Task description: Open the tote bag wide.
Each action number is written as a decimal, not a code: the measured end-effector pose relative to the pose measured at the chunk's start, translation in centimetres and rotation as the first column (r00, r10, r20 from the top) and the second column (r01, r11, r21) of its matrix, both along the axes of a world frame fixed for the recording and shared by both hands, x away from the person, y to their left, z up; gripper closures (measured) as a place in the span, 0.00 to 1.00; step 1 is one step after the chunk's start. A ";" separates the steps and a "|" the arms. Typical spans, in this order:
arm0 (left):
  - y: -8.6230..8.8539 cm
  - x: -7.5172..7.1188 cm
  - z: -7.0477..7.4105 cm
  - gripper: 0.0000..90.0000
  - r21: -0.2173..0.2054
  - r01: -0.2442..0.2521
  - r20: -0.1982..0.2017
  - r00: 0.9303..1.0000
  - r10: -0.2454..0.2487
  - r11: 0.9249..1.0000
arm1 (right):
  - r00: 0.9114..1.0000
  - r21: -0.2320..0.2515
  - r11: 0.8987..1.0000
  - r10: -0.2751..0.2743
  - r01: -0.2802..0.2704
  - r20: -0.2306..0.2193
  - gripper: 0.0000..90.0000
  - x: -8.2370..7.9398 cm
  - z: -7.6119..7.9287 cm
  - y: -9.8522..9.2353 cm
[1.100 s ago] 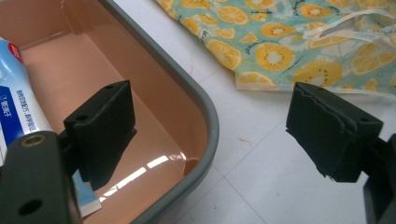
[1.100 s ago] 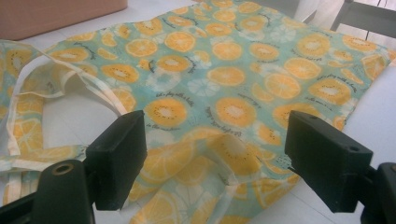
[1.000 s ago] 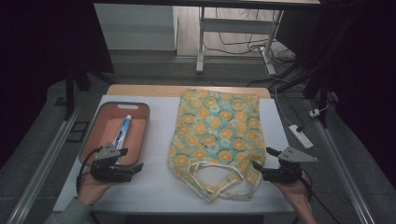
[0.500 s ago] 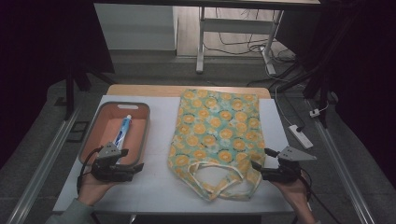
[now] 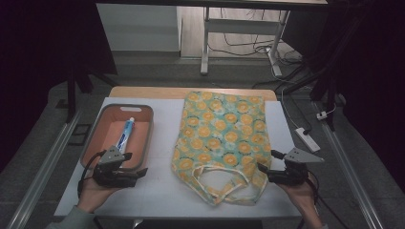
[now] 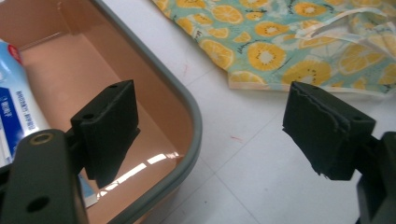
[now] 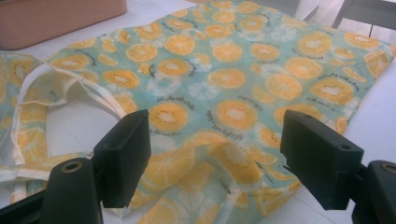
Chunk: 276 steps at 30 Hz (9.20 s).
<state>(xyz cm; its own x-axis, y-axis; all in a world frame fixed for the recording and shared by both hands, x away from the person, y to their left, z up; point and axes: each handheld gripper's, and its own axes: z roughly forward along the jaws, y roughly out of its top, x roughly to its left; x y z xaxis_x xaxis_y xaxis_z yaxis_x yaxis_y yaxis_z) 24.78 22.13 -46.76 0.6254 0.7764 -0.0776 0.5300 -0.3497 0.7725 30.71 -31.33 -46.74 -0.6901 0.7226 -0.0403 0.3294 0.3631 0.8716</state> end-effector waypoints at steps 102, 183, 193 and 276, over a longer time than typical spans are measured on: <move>-8.2 4.9 3.8 0.98 -0.086 0.318 0.007 0.948 -0.318 0.944 | 0.920 -0.300 0.886 0.272 -0.354 -0.282 0.63 1.2 -4.6 9.4; -11.4 14.8 1.3 0.95 -0.017 0.105 -0.113 0.988 -0.107 0.994 | 0.984 -0.063 0.998 0.004 -0.016 -0.177 0.99 9.4 -0.5 4.2; -12.4 15.2 0.8 0.94 0.024 0.105 -0.111 0.989 -0.102 0.994 | 0.974 -0.098 0.995 -0.025 0.003 -0.225 0.98 10.2 -2.7 4.5; -20.3 12.1 -1.0 0.33 0.212 0.418 -0.153 0.907 -0.392 0.883 | 0.890 -0.261 0.867 0.347 -0.425 -0.296 0.88 -0.9 -5.2 16.8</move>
